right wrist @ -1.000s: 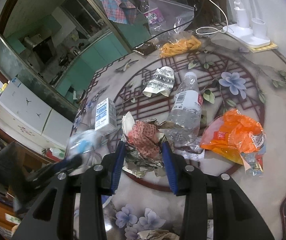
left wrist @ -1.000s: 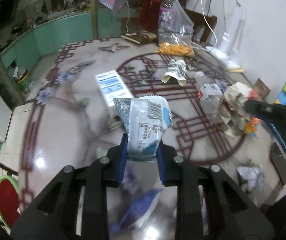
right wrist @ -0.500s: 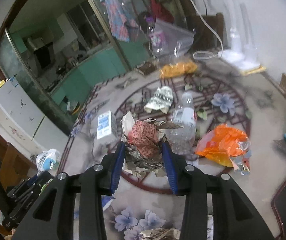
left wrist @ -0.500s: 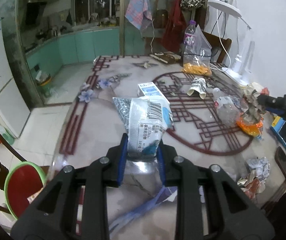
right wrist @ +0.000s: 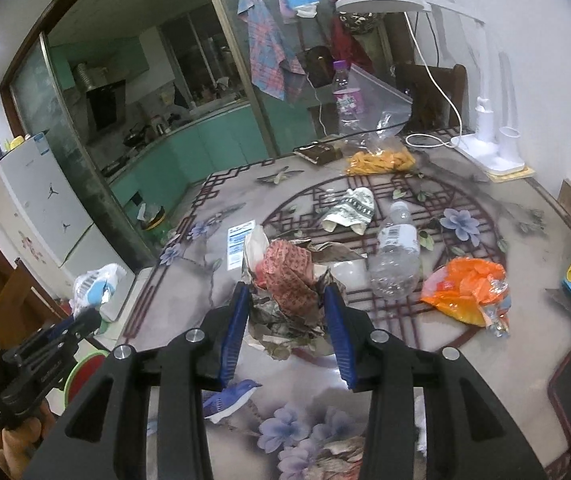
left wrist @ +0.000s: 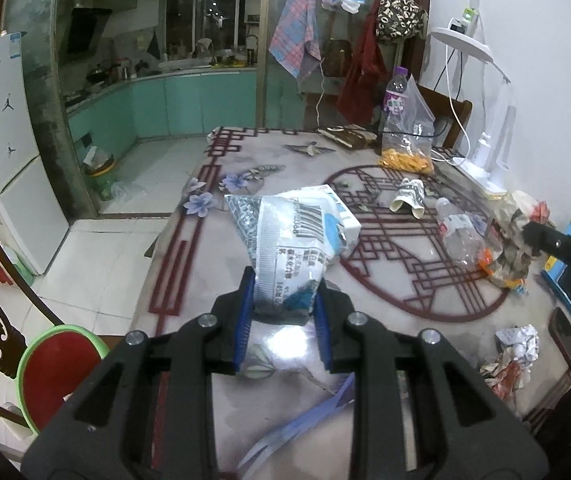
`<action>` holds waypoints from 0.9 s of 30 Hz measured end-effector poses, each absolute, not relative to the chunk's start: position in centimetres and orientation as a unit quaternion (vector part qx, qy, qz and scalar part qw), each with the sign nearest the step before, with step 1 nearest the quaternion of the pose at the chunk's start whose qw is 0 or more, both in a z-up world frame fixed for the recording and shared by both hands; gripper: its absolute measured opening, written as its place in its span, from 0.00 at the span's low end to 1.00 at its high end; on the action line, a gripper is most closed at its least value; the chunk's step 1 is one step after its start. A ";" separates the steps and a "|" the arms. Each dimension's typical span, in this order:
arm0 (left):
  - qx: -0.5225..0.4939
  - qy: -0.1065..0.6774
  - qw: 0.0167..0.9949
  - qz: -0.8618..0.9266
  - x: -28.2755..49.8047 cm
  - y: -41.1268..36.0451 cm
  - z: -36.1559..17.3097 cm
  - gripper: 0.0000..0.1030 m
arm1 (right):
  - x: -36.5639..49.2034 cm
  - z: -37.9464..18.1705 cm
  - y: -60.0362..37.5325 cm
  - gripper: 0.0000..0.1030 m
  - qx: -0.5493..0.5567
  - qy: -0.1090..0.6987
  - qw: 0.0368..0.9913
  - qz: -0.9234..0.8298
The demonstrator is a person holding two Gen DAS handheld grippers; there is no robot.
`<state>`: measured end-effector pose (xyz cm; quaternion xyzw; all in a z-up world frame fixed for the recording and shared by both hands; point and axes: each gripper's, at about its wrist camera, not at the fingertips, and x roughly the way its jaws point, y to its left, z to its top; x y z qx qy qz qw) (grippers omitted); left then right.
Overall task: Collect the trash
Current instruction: 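Carry the paper and snack bag over the red bucket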
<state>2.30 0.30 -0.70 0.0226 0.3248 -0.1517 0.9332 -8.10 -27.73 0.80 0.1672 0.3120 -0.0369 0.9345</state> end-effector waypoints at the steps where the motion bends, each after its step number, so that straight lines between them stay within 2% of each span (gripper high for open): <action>1: 0.022 0.323 0.934 -0.152 2.3 0.5 -0.6 0.26 | -8.2 0.9 -27.5 0.37 0.171 0.311 0.934 -0.034; 27: -0.016 0.305 0.945 -0.115 2.0 7.4 0.9 0.27 | -7.2 3.5 -17.7 0.37 0.108 0.307 0.945 0.024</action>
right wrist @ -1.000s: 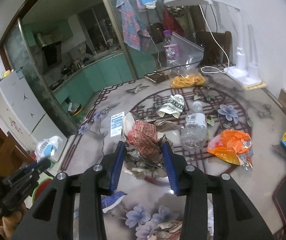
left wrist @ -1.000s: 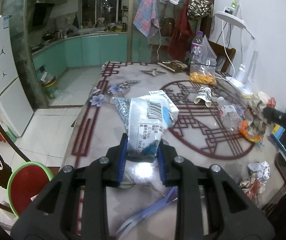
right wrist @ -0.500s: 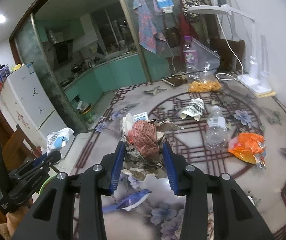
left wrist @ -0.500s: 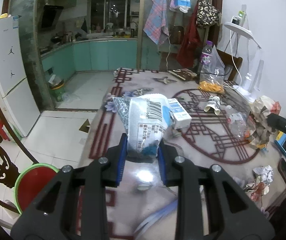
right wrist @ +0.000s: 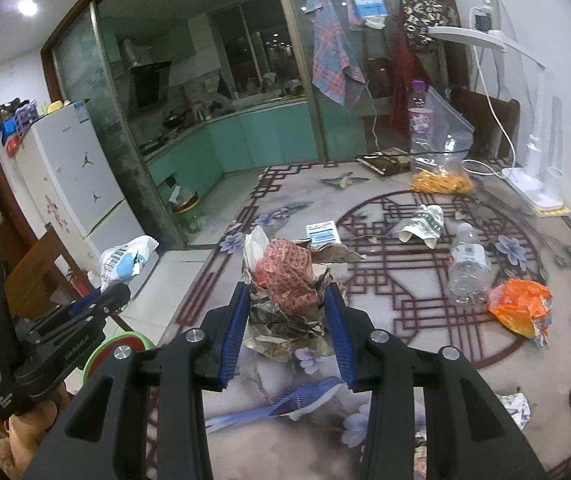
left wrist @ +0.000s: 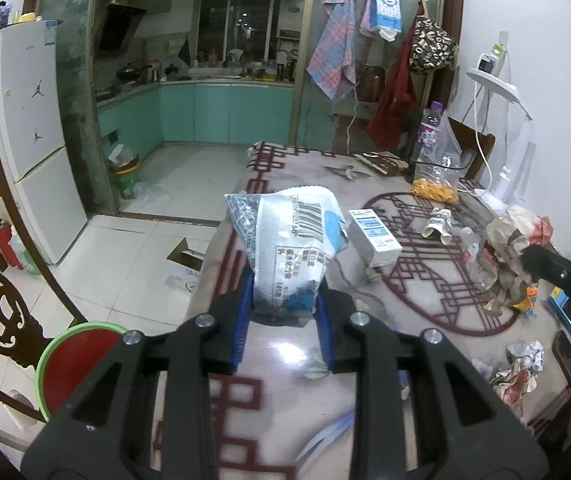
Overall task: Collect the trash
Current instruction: 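Carry the paper and snack bag over the red bucket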
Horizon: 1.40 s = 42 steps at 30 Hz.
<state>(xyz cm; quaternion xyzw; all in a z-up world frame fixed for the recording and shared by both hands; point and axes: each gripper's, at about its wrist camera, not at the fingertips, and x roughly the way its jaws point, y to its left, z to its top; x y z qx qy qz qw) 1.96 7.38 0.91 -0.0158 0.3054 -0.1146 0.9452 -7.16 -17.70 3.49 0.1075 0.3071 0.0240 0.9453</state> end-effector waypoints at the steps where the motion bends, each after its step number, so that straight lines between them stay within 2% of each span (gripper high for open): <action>1: -0.017 0.306 0.945 -0.113 1.9 7.7 0.9 0.27 | -7.1 3.5 -17.3 0.37 0.105 0.308 0.945 0.027; 42: -0.035 0.334 0.940 0.066 1.5 21.5 -1.8 0.29 | -2.0 -0.4 -2.7 0.37 0.058 0.358 0.917 0.165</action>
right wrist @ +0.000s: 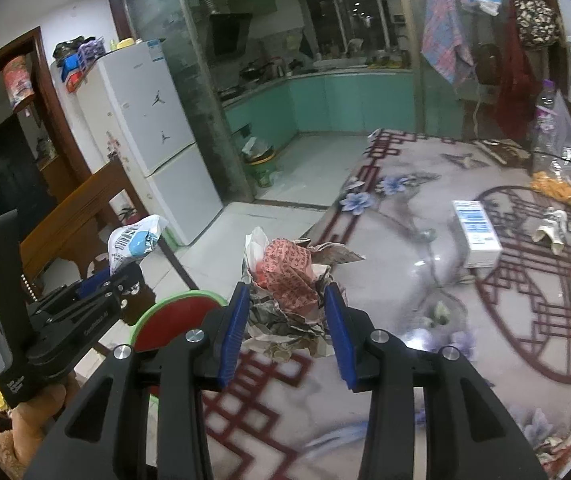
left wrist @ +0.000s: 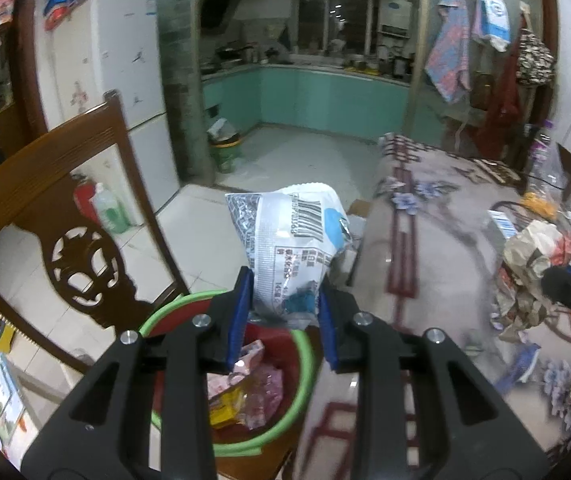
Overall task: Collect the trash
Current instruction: 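Carry the paper and snack bag over the red bucket, then open both tools to drop the paper and snack bag into the bucket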
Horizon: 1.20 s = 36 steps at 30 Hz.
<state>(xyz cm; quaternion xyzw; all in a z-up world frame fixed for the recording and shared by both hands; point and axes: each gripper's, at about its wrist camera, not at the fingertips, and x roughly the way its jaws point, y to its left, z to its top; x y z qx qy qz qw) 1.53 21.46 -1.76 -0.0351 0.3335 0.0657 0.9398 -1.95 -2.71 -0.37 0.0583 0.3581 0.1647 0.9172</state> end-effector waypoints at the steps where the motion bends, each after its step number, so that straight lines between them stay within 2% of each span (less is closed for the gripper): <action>1: -0.038 0.336 0.938 0.071 1.5 21.9 -1.9 0.29 | -1.7 -0.6 -2.2 0.37 0.056 0.361 0.915 0.169; 18: -0.089 0.361 0.913 0.171 1.2 29.9 -3.2 0.30 | 2.4 -6.5 8.0 0.38 0.020 0.435 0.859 0.270; 32: -0.090 0.368 0.909 0.175 1.5 30.0 -3.8 0.30 | 3.3 -9.6 11.6 0.39 0.014 0.462 0.837 0.293; 34: -0.089 0.365 0.910 0.177 1.5 29.8 -3.6 0.31 | 3.4 -9.5 11.7 0.44 0.014 0.458 0.839 0.293; 36: -0.087 0.357 0.911 0.186 1.4 29.7 -3.3 0.38 | 3.4 -9.3 12.0 0.48 0.014 0.450 0.842 0.297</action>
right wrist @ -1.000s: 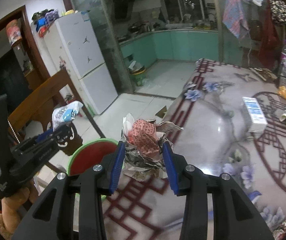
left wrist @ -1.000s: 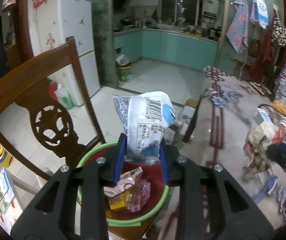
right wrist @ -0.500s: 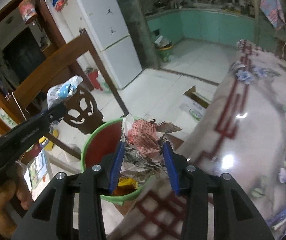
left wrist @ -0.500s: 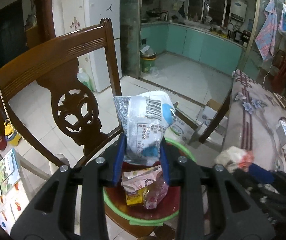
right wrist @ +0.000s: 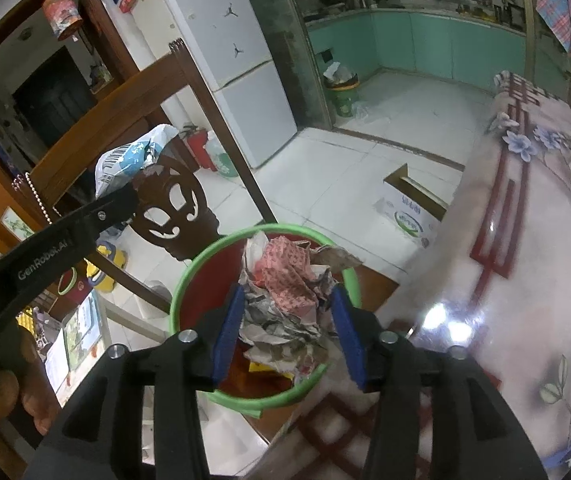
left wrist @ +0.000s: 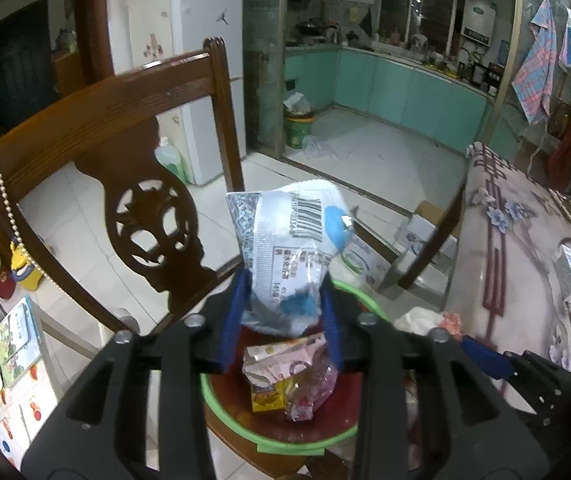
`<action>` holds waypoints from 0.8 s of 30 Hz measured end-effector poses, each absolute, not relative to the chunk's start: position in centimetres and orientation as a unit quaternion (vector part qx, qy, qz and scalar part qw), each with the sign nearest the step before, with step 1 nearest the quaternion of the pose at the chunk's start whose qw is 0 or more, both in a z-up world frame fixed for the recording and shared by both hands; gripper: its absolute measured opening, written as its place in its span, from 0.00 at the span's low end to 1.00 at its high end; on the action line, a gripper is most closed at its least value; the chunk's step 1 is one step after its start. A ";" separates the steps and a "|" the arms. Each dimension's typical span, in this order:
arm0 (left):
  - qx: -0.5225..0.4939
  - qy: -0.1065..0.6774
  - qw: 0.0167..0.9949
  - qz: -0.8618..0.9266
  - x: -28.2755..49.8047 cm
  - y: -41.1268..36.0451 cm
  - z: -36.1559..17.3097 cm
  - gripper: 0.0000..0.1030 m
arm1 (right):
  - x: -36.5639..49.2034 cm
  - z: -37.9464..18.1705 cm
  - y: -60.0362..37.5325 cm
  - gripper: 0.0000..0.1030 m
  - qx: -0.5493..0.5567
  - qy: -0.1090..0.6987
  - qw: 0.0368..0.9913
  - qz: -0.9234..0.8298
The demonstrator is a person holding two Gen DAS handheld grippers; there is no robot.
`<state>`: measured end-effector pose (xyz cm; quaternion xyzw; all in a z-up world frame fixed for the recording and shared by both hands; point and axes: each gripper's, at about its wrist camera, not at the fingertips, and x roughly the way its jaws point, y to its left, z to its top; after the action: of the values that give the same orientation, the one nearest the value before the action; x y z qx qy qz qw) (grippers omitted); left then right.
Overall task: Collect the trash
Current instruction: 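Open both tools to drop the paper and snack bag into the bucket, then move both open tools back over the table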
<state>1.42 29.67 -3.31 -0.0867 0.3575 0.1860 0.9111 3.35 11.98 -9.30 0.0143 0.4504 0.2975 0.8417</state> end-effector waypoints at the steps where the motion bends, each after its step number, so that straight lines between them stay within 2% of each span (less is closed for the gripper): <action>1: -0.088 0.353 0.912 0.191 1.3 29.7 -3.2 0.45 | 3.3 -9.2 12.1 0.50 0.013 0.449 0.842 0.298; 6: -0.096 0.351 0.909 0.203 1.2 30.1 -3.3 0.52 | 2.9 -9.0 11.6 0.54 0.002 0.440 0.852 0.283; 12: -0.087 0.358 0.914 0.168 2.1 27.8 -3.2 0.53 | 1.3 -7.8 6.6 0.54 0.018 0.437 0.864 0.250; 22: -0.054 0.357 0.930 0.071 3.6 19.8 -2.2 0.58 | -3.2 -3.7 -13.5 0.59 0.026 0.427 0.899 0.097; 23: -0.054 0.355 0.932 0.056 3.6 18.7 -2.0 0.58 | -3.5 -3.0 -16.4 0.61 0.020 0.422 0.904 0.067; 24: -0.053 0.353 0.933 0.041 3.8 17.5 -1.9 0.60 | -3.6 -2.6 -18.7 0.73 0.018 0.421 0.906 0.047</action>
<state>3.77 17.52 -1.86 -0.0526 0.3534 0.0408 0.9331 -3.56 -18.66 -2.59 0.0183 0.4211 0.0466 0.9056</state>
